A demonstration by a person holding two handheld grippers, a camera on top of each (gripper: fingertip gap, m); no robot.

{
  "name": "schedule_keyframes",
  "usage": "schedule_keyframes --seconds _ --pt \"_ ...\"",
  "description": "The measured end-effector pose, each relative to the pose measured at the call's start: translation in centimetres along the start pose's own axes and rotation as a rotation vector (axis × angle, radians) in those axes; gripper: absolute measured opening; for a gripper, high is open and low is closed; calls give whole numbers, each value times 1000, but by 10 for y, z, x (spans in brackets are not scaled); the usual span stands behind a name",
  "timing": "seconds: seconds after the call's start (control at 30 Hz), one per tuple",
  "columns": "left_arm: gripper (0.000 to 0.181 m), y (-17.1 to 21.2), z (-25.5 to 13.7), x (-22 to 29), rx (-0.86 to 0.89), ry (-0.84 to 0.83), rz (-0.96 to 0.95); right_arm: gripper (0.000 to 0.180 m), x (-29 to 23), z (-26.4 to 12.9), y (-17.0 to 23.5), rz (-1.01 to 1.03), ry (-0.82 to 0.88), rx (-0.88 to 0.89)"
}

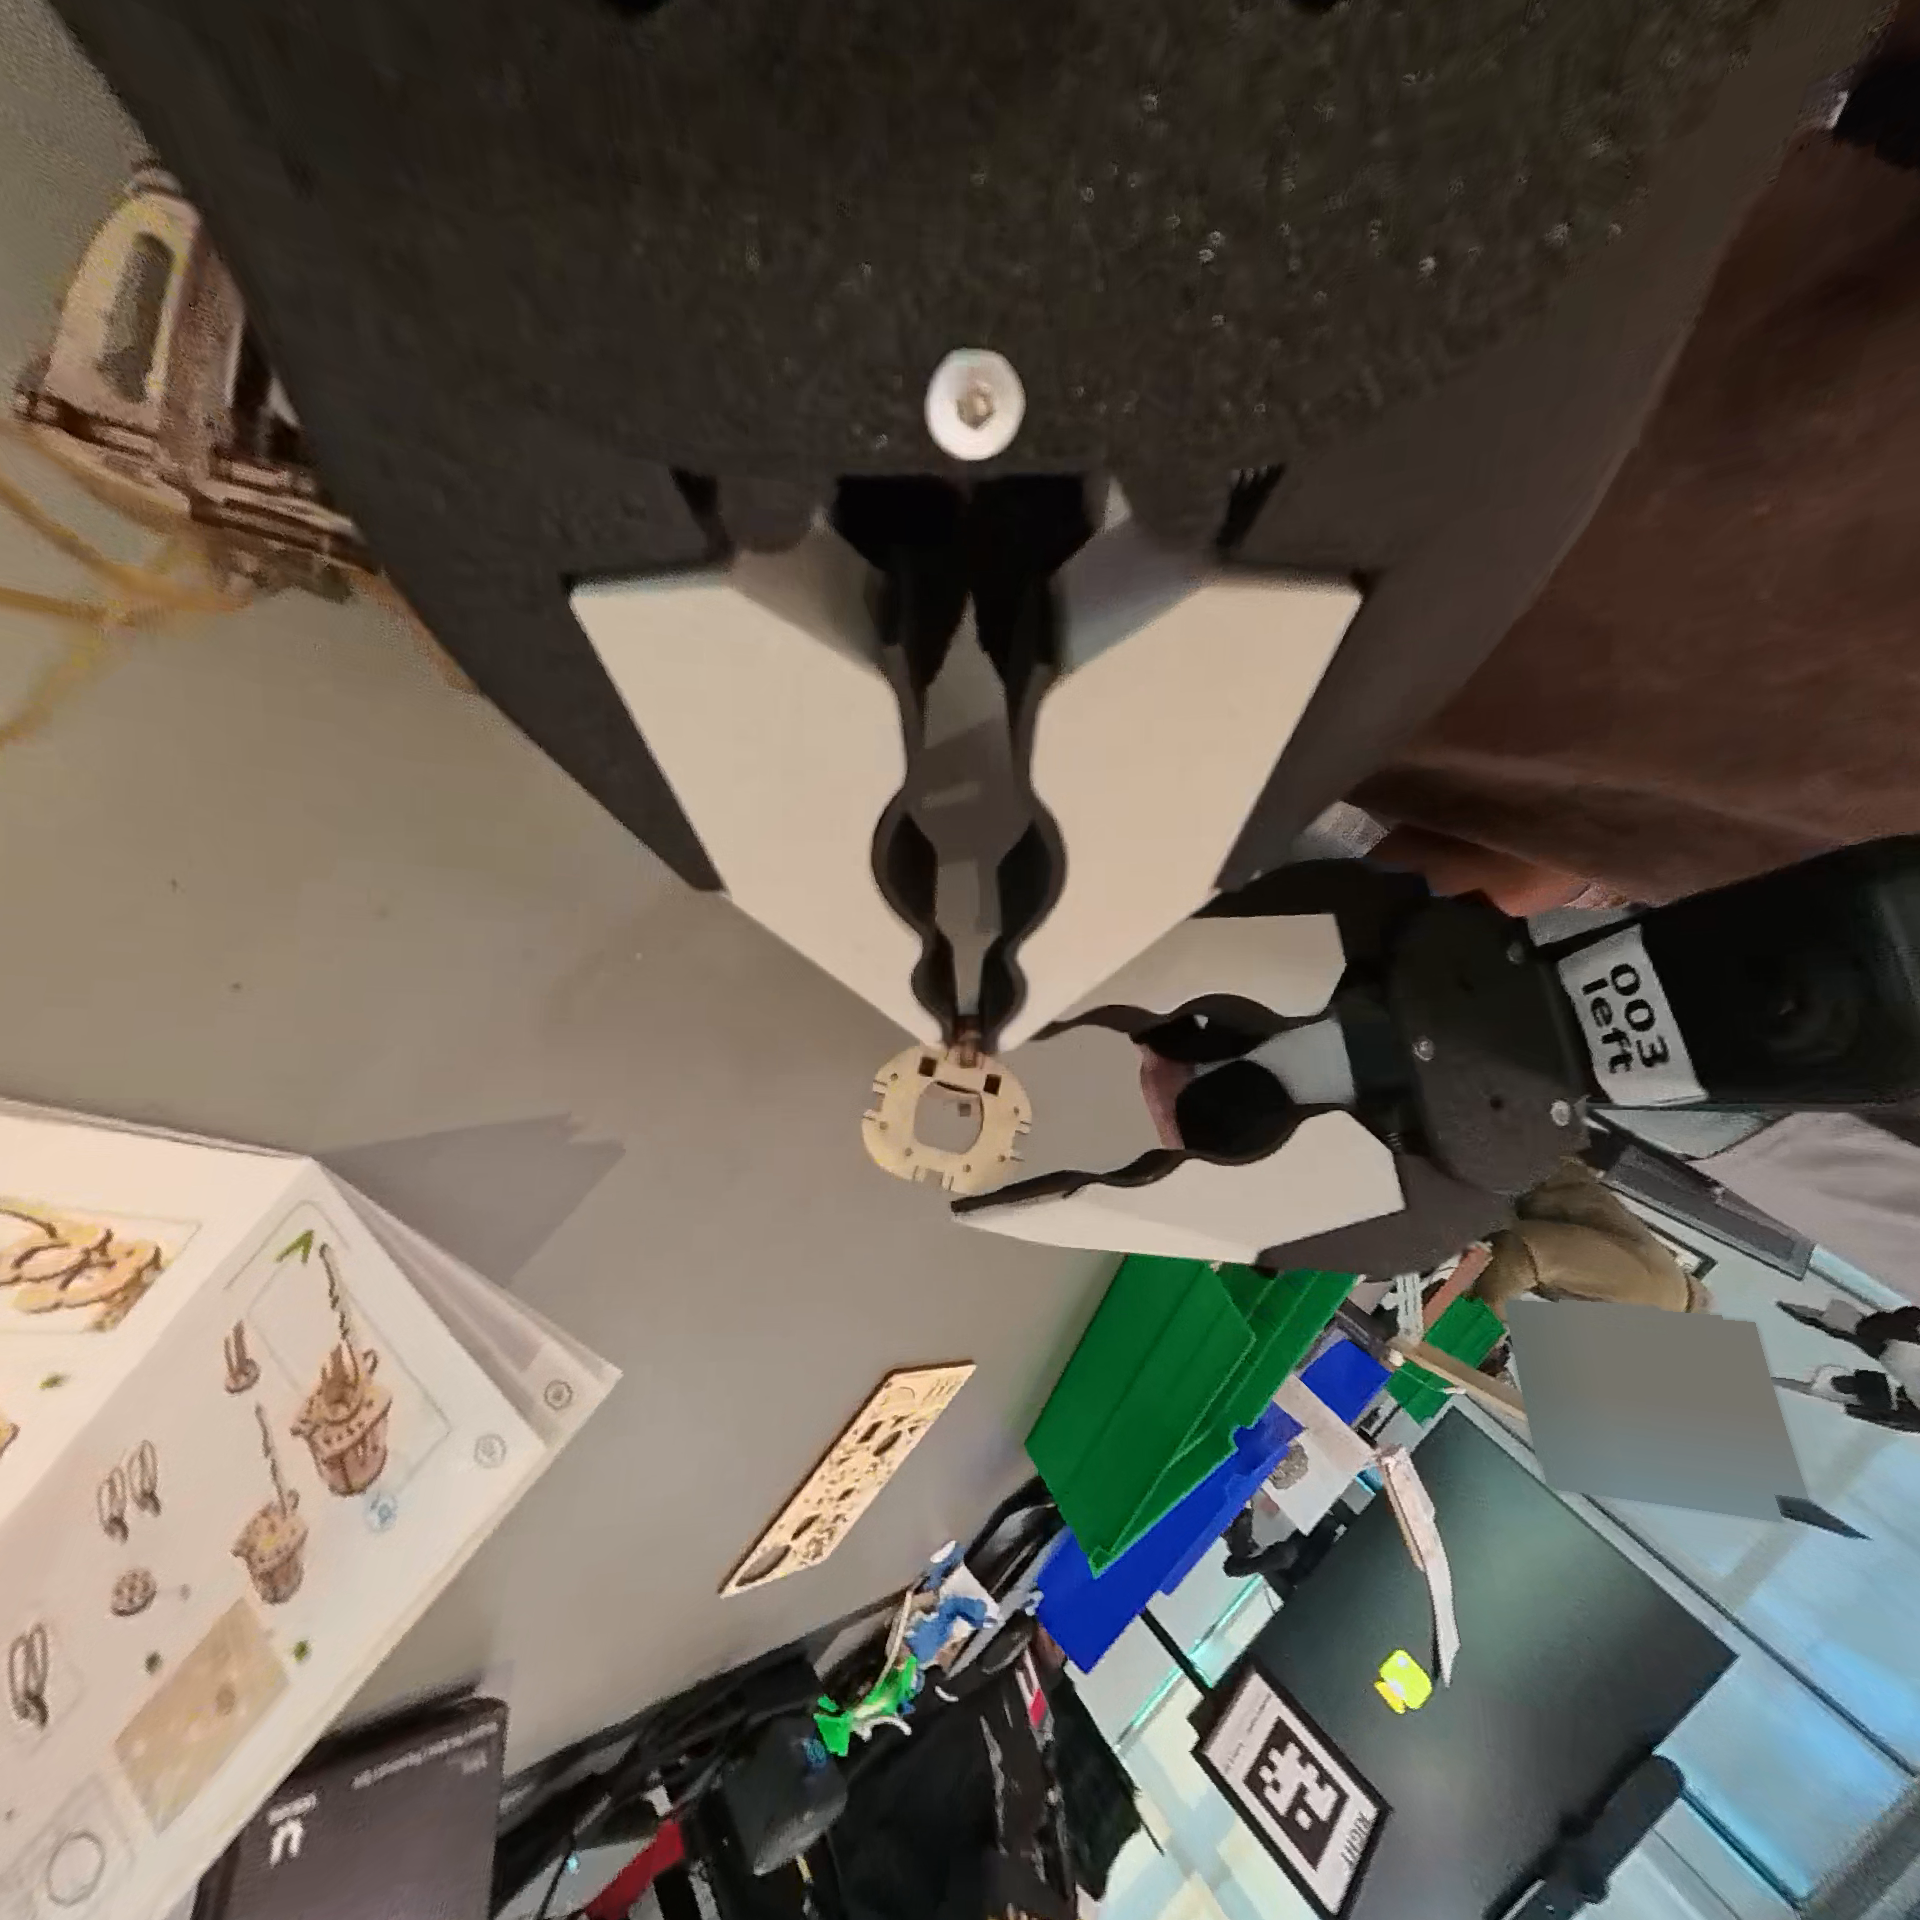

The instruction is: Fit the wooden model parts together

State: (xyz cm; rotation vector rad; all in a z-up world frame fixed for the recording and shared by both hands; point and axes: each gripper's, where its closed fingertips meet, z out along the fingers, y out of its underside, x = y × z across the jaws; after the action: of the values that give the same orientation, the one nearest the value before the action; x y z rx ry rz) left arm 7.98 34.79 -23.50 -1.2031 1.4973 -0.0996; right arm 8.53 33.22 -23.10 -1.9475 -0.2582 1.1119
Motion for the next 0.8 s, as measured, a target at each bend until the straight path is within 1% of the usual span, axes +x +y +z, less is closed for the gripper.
schedule_keyframes --seconds 0.1,0.17,0.4,0.43,0.5,0.63,0.73,0.77,0.8 --pt "30 2 1 4 -15 25 -39 3 3 0 3 16 24 -25" --pt "30 -3 -1 7 16 50 -63 3 6 -2 5 21 39 -38" --pt "22 -3 -3 6 36 76 -115 3 5 -4 8 -11 28 -73" --pt "18 -3 -3 6 34 78 -109 3 4 -4 9 -8 23 -78" --pt "0 -3 -6 7 34 81 -86 3 4 -4 10 -3 19 -82" --pt "0 1 -8 -2 21 43 -86 3 8 -5 10 10 24 -87" --pt "0 14 -11 -15 -8 31 -116 2 12 -8 9 24 29 -80" --pt "3 17 -13 -19 -3 33 -138 3 13 -9 8 28 30 -74" --pt "9 19 -14 -21 6 52 -166 3 13 -10 8 32 28 -72"
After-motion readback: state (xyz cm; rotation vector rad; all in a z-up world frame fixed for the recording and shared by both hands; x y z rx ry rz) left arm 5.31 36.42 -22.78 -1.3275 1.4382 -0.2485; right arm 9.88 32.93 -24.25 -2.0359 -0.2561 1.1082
